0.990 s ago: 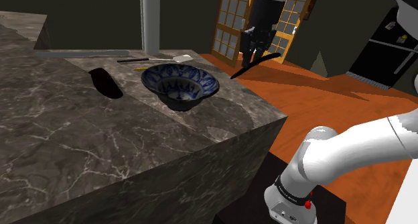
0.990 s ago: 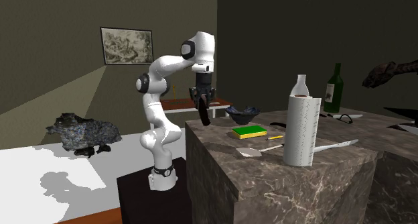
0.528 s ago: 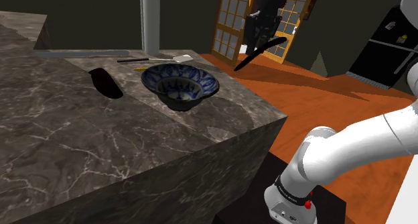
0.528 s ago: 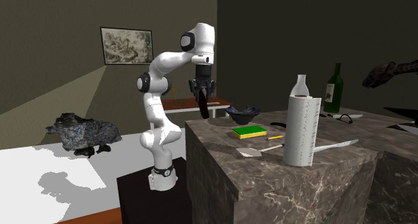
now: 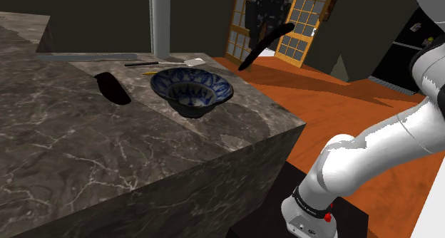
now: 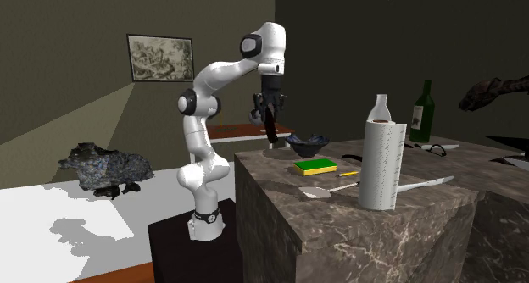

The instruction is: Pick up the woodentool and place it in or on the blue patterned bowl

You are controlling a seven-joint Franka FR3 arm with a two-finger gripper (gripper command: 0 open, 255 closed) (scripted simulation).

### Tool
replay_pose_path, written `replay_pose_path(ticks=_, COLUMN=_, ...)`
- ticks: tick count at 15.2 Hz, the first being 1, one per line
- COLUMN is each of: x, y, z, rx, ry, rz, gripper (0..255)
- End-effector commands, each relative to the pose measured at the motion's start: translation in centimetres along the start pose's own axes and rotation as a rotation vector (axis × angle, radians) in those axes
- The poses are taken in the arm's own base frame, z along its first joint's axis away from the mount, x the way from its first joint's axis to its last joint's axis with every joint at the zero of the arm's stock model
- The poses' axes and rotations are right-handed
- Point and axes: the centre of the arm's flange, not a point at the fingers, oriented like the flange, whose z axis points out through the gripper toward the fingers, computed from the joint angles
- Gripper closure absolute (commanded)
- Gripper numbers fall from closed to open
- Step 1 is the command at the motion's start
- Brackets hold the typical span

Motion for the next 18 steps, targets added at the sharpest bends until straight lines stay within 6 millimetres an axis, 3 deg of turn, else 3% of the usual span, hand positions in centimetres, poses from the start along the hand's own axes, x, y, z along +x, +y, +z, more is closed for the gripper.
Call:
replay_pose_path(ticks=1, x=0.4, y=-2.4, z=-0.2, rx=0.001, ry=0.0, rz=0.001, gripper=255)
replay_pose_path(ticks=12, x=2.9, y=-17.0, z=-2.1, rx=0.001, ry=0.0, rz=0.001, gripper=255)
replay_pose_path(ticks=18, x=2.9, y=-17.2, z=1.1, rx=0.001, ry=0.0, rz=0.001, gripper=255)
